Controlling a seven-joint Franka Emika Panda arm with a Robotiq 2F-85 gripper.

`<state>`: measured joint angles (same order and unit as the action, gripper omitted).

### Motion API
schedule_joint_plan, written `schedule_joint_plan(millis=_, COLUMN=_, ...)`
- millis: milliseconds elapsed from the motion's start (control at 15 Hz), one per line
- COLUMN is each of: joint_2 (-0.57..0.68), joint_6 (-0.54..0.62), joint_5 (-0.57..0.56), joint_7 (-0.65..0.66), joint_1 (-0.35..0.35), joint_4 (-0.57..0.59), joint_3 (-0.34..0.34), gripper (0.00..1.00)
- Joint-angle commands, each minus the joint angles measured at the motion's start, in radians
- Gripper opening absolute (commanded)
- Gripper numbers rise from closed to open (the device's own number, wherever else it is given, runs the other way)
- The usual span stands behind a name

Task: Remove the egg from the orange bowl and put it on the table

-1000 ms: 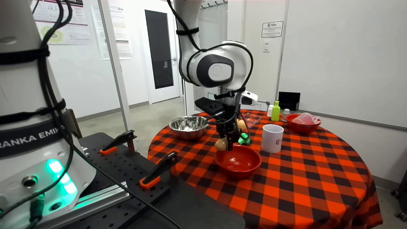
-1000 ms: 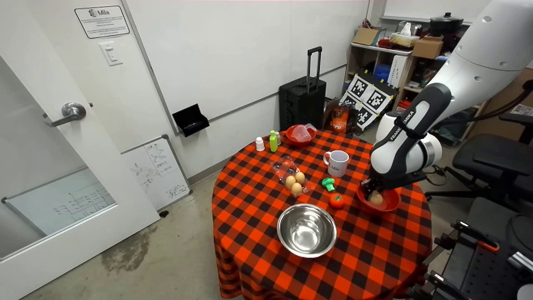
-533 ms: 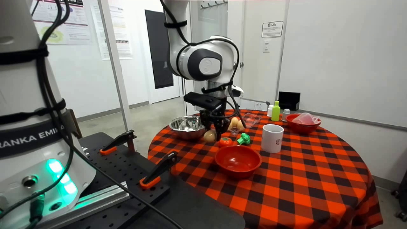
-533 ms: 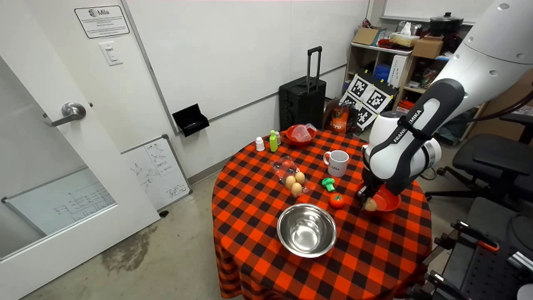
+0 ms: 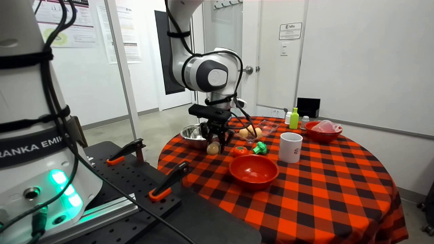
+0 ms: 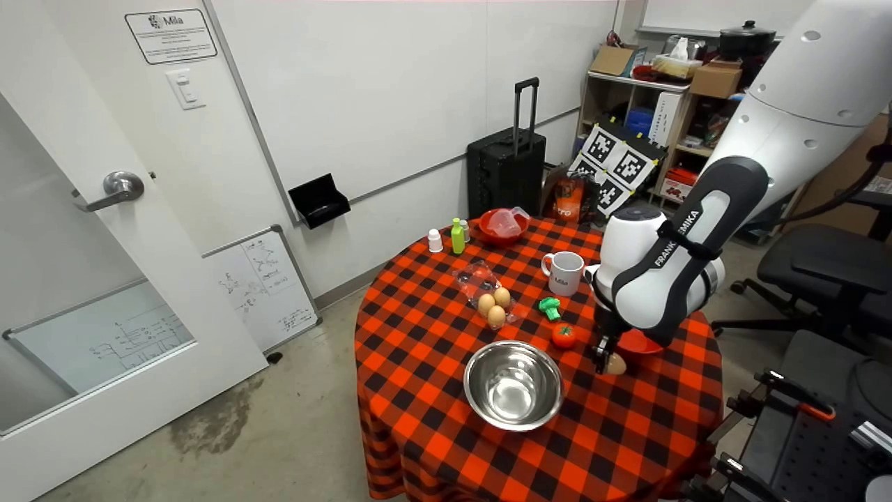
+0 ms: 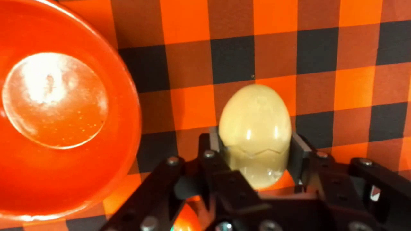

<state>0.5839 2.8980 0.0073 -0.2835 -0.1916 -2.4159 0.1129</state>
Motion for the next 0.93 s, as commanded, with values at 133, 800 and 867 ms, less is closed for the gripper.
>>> schedule_joint_plan(millis=133, joint_2=0.133, joint_6=0.015, joint_5=-0.080, joint_7=-0.004, joint_1=0.045, joint_4=0.131, joint_3=-0.046, gripper=0.23)
schedule_joint_plan(millis=800, joint_2=0.263, joint_6=-0.002, joint_5=-0.082, joint_7=0.000, joint_1=0.033, joint_4=0.280, joint_3=-0.024, gripper=0.23)
schedule_joint_plan(millis=867, joint_2=0.259, joint_6=-0.010, joint_5=-0.077, joint_7=0.000, joint_1=0.027, joint_4=0.280, joint_3=-0.019, gripper=0.73)
